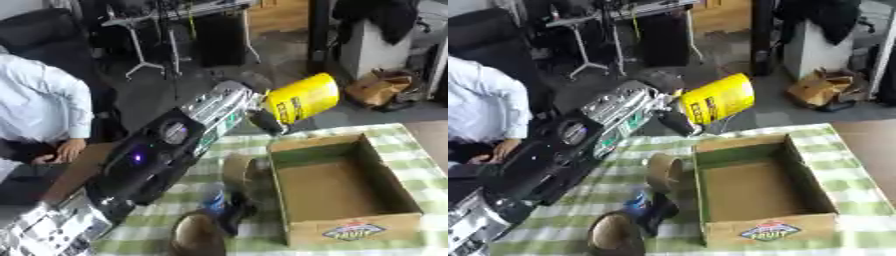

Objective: Pick up objects on the table and place them in the box.

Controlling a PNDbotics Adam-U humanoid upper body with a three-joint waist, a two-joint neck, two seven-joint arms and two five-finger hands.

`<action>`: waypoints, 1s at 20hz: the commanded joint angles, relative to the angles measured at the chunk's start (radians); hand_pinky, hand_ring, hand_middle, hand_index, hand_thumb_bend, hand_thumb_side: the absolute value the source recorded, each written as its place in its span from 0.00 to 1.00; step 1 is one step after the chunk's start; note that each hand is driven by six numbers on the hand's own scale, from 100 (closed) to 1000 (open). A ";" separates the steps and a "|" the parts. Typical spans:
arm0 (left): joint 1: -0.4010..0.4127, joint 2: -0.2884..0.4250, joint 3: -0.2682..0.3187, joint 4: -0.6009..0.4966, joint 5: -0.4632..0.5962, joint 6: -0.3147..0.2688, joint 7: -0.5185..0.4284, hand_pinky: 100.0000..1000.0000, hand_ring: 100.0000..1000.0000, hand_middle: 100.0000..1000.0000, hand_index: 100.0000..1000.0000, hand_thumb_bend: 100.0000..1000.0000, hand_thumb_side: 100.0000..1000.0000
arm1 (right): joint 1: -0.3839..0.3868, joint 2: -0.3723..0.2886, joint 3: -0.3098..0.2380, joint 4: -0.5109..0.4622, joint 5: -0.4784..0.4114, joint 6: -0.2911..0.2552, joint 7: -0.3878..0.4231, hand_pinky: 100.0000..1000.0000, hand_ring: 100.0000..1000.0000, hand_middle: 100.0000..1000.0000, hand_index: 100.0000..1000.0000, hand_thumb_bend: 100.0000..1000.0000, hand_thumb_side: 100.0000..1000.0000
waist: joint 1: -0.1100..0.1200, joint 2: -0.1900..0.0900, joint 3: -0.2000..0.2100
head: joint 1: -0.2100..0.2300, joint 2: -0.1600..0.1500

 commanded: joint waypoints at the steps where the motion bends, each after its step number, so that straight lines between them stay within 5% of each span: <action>1: -0.032 -0.016 0.019 0.046 -0.003 0.077 -0.042 0.58 0.47 0.26 0.43 0.00 0.72 | -0.011 -0.019 -0.002 -0.016 -0.012 -0.121 -0.116 0.88 0.97 0.86 0.87 0.00 1.00 | -0.012 -0.010 -0.003 | 0.017 -0.014; 15: -0.032 -0.094 0.011 0.150 0.028 0.022 0.038 0.58 0.47 0.27 0.44 0.00 0.72 | -0.021 -0.021 0.006 -0.016 -0.020 -0.119 -0.105 0.88 0.97 0.86 0.87 0.00 1.00 | -0.003 -0.007 -0.012 | 0.035 -0.029; 17: -0.032 -0.097 0.012 0.152 0.037 0.020 0.041 0.59 0.49 0.31 0.49 0.00 0.78 | -0.022 -0.022 0.007 -0.016 -0.022 -0.119 -0.104 0.88 0.97 0.86 0.87 0.00 1.00 | -0.002 -0.008 -0.011 | 0.034 -0.030; 20: -0.033 -0.093 0.009 0.145 0.072 0.009 0.039 0.68 0.58 0.44 0.75 0.06 0.92 | -0.022 -0.022 0.007 -0.016 -0.023 -0.117 -0.102 0.88 0.97 0.85 0.87 0.00 1.00 | 0.000 -0.009 -0.010 | 0.030 -0.030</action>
